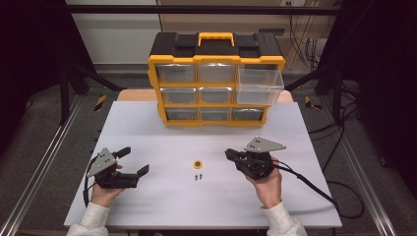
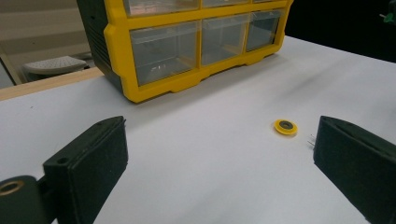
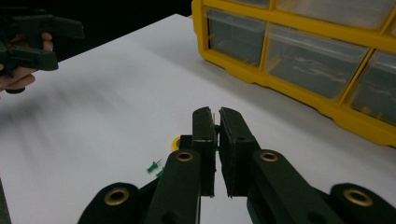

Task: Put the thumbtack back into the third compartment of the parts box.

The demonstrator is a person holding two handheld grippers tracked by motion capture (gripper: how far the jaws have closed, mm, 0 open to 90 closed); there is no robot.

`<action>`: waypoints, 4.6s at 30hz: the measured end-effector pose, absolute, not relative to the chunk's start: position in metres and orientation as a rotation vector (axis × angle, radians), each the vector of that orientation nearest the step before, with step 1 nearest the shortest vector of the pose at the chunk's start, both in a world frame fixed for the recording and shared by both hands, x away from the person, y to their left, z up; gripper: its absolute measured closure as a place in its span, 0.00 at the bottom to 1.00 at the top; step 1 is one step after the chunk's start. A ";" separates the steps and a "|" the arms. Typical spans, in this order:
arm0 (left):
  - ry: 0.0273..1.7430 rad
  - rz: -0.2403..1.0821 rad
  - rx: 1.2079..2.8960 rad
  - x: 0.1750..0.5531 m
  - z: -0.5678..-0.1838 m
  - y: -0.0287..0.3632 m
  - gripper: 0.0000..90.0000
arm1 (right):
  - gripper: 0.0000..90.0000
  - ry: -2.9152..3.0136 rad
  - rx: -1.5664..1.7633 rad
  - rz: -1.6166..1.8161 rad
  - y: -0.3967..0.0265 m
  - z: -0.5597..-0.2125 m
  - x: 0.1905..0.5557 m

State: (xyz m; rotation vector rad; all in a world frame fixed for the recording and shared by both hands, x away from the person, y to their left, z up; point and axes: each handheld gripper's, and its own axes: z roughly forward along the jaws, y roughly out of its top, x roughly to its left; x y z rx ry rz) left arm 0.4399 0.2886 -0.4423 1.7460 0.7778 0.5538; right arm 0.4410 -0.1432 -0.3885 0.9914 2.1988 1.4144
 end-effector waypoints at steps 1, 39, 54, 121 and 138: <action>0.778 0.554 1.746 0.440 -0.442 0.289 0.03 | 0.95 2.188 0.993 1.419 -0.145 -0.386 0.441; 0.778 0.557 1.752 0.440 -0.443 0.289 0.03 | 0.95 1.966 0.946 1.504 -0.180 -0.297 0.453; 0.779 0.556 1.749 0.440 -0.443 0.289 0.03 | 0.95 1.896 0.926 1.501 -0.182 -0.261 0.460; 0.781 0.553 1.753 0.441 -0.444 0.289 0.03 | 0.87 1.800 1.208 1.174 -0.199 -0.244 0.561; 0.780 0.556 1.756 0.441 -0.444 0.289 0.03 | 0.07 1.698 1.051 1.328 -0.189 -0.236 0.518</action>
